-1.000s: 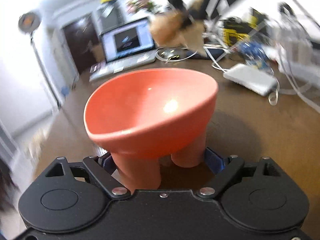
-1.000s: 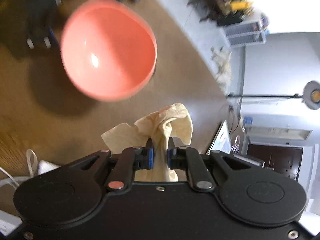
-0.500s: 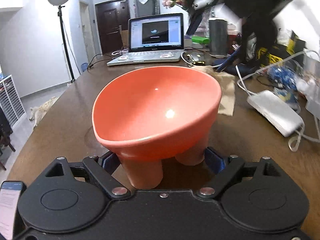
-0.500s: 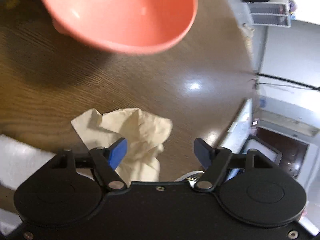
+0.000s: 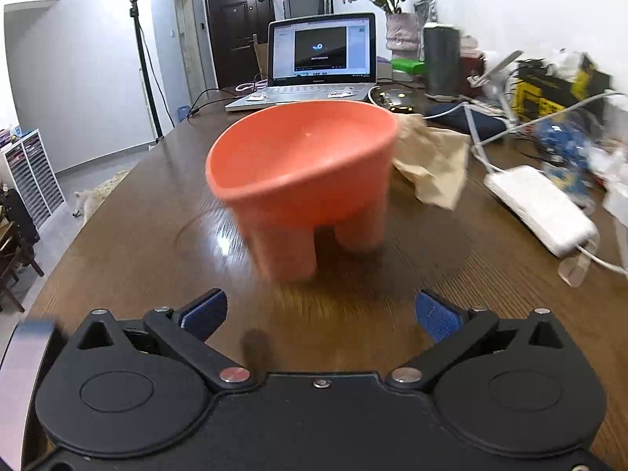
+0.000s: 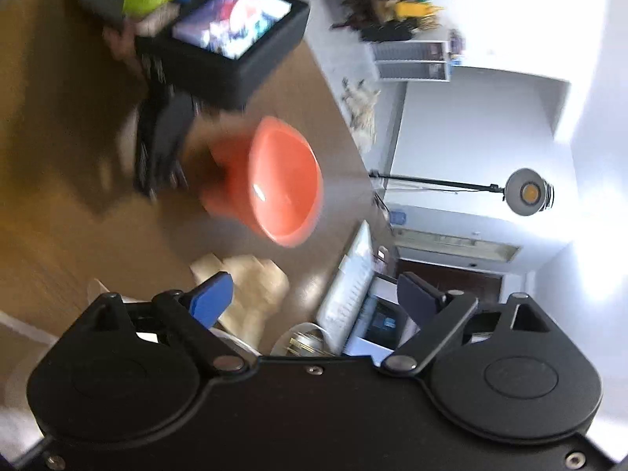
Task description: Clean bowl
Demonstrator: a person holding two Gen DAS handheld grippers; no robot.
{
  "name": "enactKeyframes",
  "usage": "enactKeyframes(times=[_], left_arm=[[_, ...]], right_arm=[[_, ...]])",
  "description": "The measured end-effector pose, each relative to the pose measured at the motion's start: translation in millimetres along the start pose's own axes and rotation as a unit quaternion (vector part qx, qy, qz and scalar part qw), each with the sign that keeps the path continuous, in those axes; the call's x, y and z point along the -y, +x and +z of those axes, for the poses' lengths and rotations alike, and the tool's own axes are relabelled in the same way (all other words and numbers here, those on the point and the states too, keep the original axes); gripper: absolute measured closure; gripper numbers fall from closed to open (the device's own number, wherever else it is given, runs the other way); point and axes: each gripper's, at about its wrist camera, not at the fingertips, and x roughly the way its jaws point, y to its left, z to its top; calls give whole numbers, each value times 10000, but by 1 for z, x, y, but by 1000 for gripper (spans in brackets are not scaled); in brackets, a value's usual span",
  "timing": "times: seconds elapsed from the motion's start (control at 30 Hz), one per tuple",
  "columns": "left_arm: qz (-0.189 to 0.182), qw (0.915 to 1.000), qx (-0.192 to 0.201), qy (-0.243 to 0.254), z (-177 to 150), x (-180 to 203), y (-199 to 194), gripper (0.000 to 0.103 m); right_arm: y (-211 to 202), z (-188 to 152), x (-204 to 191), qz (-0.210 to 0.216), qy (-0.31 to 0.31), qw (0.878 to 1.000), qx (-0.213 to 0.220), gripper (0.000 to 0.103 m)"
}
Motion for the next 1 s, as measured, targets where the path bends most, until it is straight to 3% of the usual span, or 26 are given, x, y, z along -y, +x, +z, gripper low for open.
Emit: enactKeyframes(times=[0.07,0.1,0.17,0.2,0.27,0.3,0.37,0.4,0.47,0.57,0.7,0.93,1.0], left_arm=[[2,10000,1,-48,-10,-3,-25,0],[1,10000,82,-47,-13,-5,-35,0],[67,9995,274,-156,-17,-10,-61,0],[105,9990,371,-218,-19,-12,-73,0],[87,9981,444,-416,-20,-17,-98,0],[102,9979,449,-455,-20,-17,-105,0],[250,9975,486,-441,-25,-14,-125,0],[293,9974,493,-429,-25,-12,-129,0],[311,9975,474,-428,-31,-7,-146,0],[229,9976,455,-471,-39,-2,-166,0],[210,9975,512,-432,-49,3,-185,0],[85,9980,595,-169,-51,11,-204,0],[0,9982,565,-207,-51,6,-206,0]], right_arm=[[-19,12,-9,-294,928,9946,368,7],[-25,17,-15,-659,1357,9874,479,7],[-38,25,-26,-1429,2292,9610,594,6],[-42,26,-28,-1560,2546,9526,590,4],[-54,35,-40,-1956,3843,9012,444,3],[-56,37,-44,-2050,4189,8837,386,2],[-63,44,-52,-2151,5475,8087,-46,2],[-66,44,-55,-2127,5787,7871,-175,2],[-78,44,-64,-1825,6683,7203,-343,2],[-89,39,-76,-1325,7366,6629,-233,2],[-96,45,-86,-1208,7552,6431,-387,2],[-118,45,-102,-963,7736,6227,-668,2],[-124,47,-101,-1029,7651,6313,-741,2]])
